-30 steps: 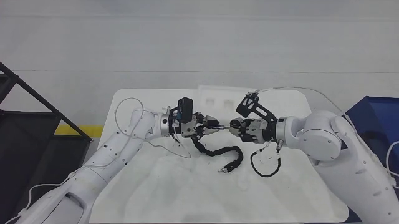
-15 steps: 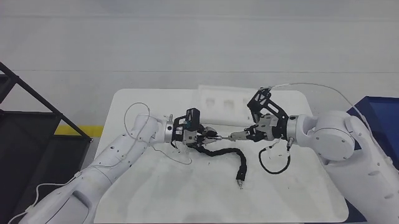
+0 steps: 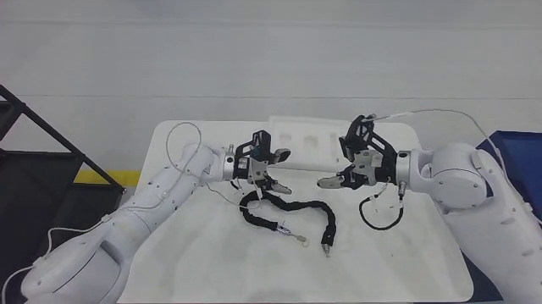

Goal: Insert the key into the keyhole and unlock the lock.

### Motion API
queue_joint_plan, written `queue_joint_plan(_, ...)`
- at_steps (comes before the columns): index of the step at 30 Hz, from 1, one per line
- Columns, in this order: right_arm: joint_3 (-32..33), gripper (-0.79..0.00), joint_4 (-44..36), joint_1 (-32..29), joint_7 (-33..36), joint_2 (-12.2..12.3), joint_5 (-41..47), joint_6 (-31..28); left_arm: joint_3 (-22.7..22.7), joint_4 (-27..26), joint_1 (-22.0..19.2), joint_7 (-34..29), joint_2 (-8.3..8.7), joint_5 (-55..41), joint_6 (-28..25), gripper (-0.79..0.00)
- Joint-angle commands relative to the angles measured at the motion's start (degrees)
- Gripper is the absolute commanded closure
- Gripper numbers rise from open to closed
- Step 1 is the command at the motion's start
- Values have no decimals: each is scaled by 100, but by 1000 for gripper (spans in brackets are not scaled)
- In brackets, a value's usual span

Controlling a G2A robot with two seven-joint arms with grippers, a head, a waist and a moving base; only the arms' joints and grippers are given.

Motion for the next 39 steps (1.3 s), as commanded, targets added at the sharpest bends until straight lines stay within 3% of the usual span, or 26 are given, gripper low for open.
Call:
queue_joint_plan(1, -108, -785, 430, 247, -314, -45, -93, -427, 80, 79, -279, -76, 57, -289, 0, -785)
queue_joint_plan(9, -622, -785, 1935, 1353, -1219, -275, -531, -1569, 528, 279, -1276, -677, 186, -1240, 0, -785)
queue_joint_plan(15, -854, -785, 2671, 2229, -1071, -365, -306, -2342, 1015, 389, -1977, -1182, 335, -2112, 0, -785)
queue_joint_plan(20, -868, -785, 2893, 2707, -758, -343, 43, -2431, 1348, 320, -2399, -1474, 496, -2654, 0, -785)
queue_joint_plan(30, -1035, -785, 3094, 2997, -691, -233, 293, -2364, 1802, 231, -2801, -2103, 820, -3850, 0, -785)
queue_joint_plan(39, -1034, -785, 3094, 2996, -690, -233, 293, -2364, 1810, 233, -2802, -2116, 828, -3898, 0, -784)
